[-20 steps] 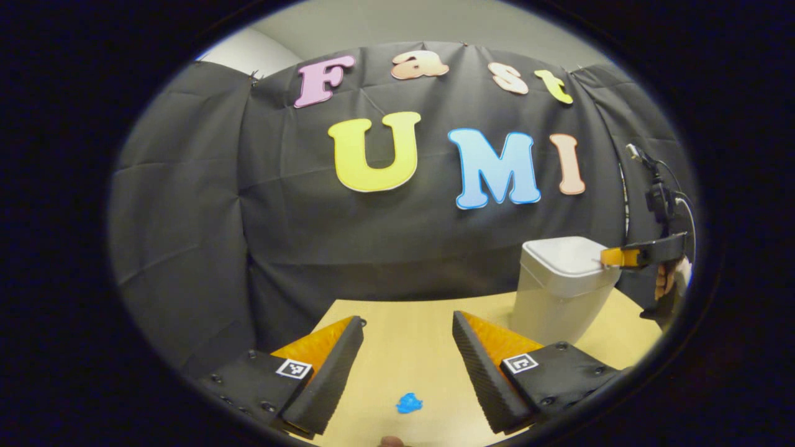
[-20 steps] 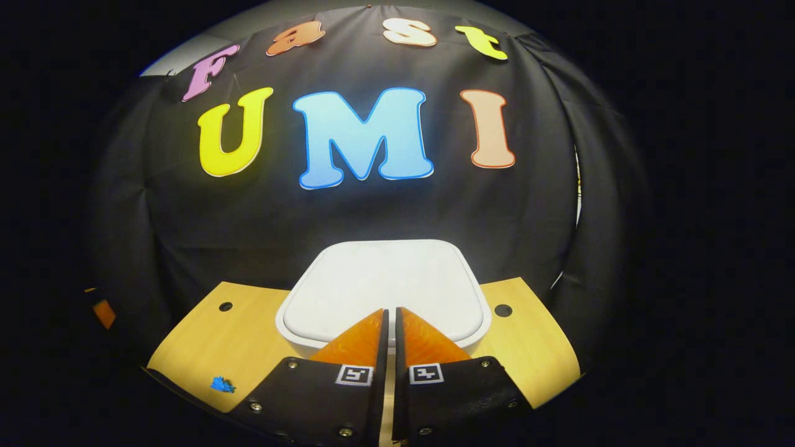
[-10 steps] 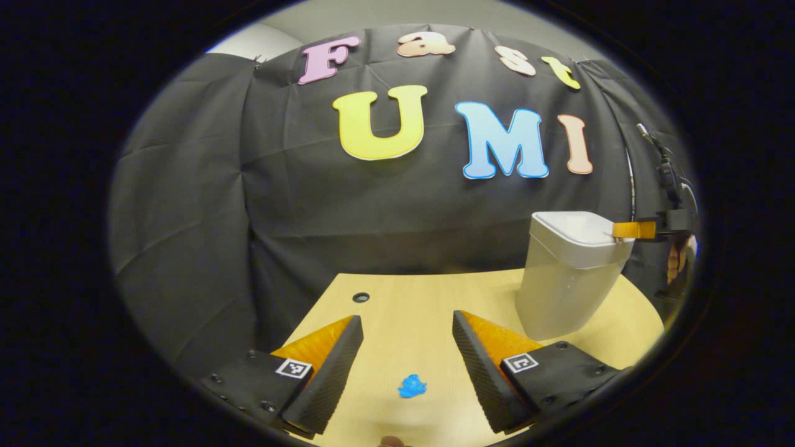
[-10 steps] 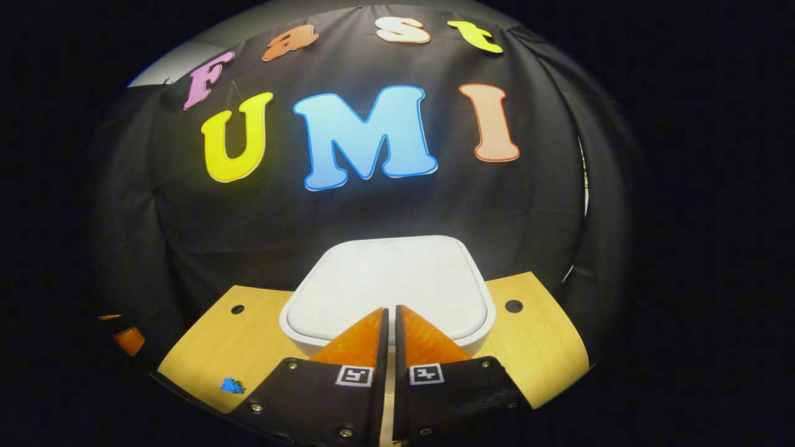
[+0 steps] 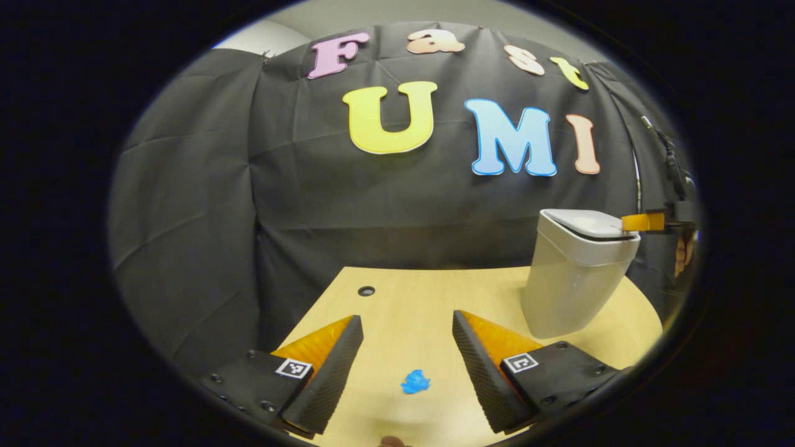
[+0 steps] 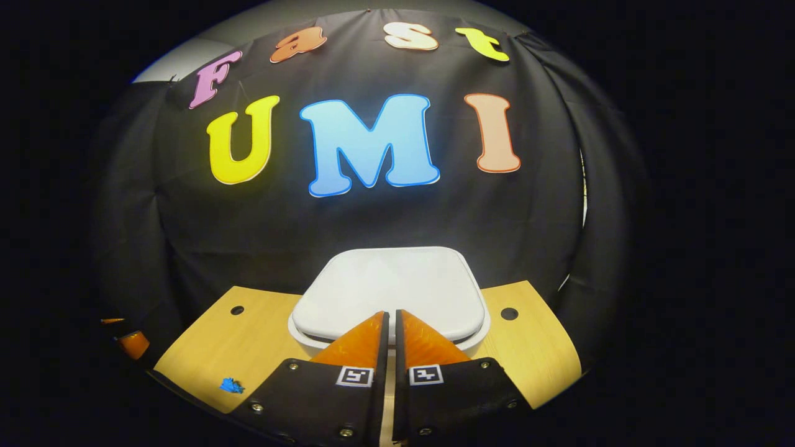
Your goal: Press the lid of the desktop garbage bin to open it, pick up the crumpled paper on the desktop and throw it into the bin, then pick up the pop can on the desktop and drop it into the bin, and finally close the garbage bin lid.
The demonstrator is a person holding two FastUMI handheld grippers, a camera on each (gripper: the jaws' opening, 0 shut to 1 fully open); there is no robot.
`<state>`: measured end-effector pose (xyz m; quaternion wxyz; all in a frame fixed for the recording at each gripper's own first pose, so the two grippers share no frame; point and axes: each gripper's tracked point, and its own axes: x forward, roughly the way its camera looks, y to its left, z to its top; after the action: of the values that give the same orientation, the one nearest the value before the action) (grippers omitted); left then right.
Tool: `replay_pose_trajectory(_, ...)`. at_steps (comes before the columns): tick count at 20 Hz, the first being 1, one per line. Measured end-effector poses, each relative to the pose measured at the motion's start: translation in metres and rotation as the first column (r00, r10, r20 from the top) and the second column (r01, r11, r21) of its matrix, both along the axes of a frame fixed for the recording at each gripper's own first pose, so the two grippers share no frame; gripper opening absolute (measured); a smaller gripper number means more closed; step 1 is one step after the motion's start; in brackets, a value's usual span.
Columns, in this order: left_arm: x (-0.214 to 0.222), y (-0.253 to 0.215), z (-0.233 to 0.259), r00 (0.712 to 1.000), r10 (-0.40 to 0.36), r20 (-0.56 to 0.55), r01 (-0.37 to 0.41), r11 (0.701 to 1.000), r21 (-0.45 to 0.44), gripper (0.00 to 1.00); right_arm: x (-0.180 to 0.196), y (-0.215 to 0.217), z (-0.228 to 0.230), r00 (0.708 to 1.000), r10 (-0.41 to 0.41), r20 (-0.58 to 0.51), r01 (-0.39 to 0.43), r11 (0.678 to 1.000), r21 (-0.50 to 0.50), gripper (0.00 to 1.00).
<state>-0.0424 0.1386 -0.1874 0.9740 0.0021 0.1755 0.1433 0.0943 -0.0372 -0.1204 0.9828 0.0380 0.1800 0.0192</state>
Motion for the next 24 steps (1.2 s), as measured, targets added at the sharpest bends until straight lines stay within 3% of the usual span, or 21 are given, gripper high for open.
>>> replay_pose_trajectory(2, 0.000, 0.005, -0.003, 1.000, 0.007, -0.008, -0.007, 1.000, -0.001, 1.00, -0.001, -0.001, 0.008, 1.000, -0.005, 0.019, 0.005, 1.000, 0.019, 0.07)
replay_pose_trajectory(6, -0.003, 0.014, -0.020, 0.999, 0.016, -0.041, -0.016, 1.000, -0.008, 0.96, -0.010, -0.002, 0.015, 1.000, -0.002, 0.029, 0.001, 0.999, 0.036, 0.07)
replay_pose_trajectory(8, -0.006, 0.018, -0.034, 0.998, 0.009, -0.065, -0.010, 1.000, -0.005, 1.00, -0.017, -0.002, 0.013, 1.000, 0.001, 0.016, -0.002, 0.999, 0.038, 0.07)
replay_pose_trajectory(9, -0.008, 0.020, -0.043, 0.996, 0.004, -0.086, -0.004, 1.000, -0.001, 0.85, -0.020, -0.002, 0.013, 1.000, 0.001, 0.014, -0.002, 0.999, 0.041, 0.07)
replay_pose_trajectory(10, -0.008, 0.022, -0.056, 0.994, -0.006, -0.111, 0.006, 1.000, 0.002, 1.00, -0.022, -0.002, 0.014, 1.000, 0.003, 0.014, -0.003, 0.999, 0.044, 0.07)
replay_pose_trajectory(11, -0.009, 0.023, -0.068, 0.990, -0.017, -0.138, 0.018, 1.000, 0.004, 1.00, -0.026, 0.000, 0.012, 1.000, 0.004, 0.011, -0.005, 0.999, 0.044, 0.07)
replay_pose_trajectory(12, -0.009, 0.022, -0.076, 0.987, -0.028, -0.156, 0.028, 1.000, 0.002, 0.85, -0.028, 0.000, 0.011, 1.000, 0.005, 0.005, -0.006, 0.999, 0.041, 0.07)
replay_pose_trajectory(13, -0.010, 0.020, -0.086, 0.984, -0.040, -0.173, 0.039, 0.999, -0.007, 0.85, -0.032, 0.000, 0.008, 1.000, 0.006, -0.001, -0.006, 0.999, 0.037, 0.07)
replay_pose_trajectory(14, -0.012, 0.017, -0.098, 0.981, -0.051, -0.189, 0.049, 0.999, -0.015, 1.00, -0.034, 0.000, 0.006, 1.000, 0.005, -0.008, -0.005, 0.999, 0.035, 0.07)
replay_pose_trajectory(22, 0.002, 0.001, -0.170, 0.937, -0.163, -0.308, 0.145, 0.986, -0.079, 0.96, -0.061, -0.002, -0.013, 0.997, -0.013, -0.078, 0.015, 1.000, 0.014, 0.07)
replay_pose_trajectory(24, 0.006, 0.003, -0.183, 0.929, -0.172, -0.327, 0.144, 0.984, -0.108, 1.00, -0.066, -0.006, -0.016, 0.995, -0.028, -0.092, 0.028, 1.000, 0.003, 0.07)
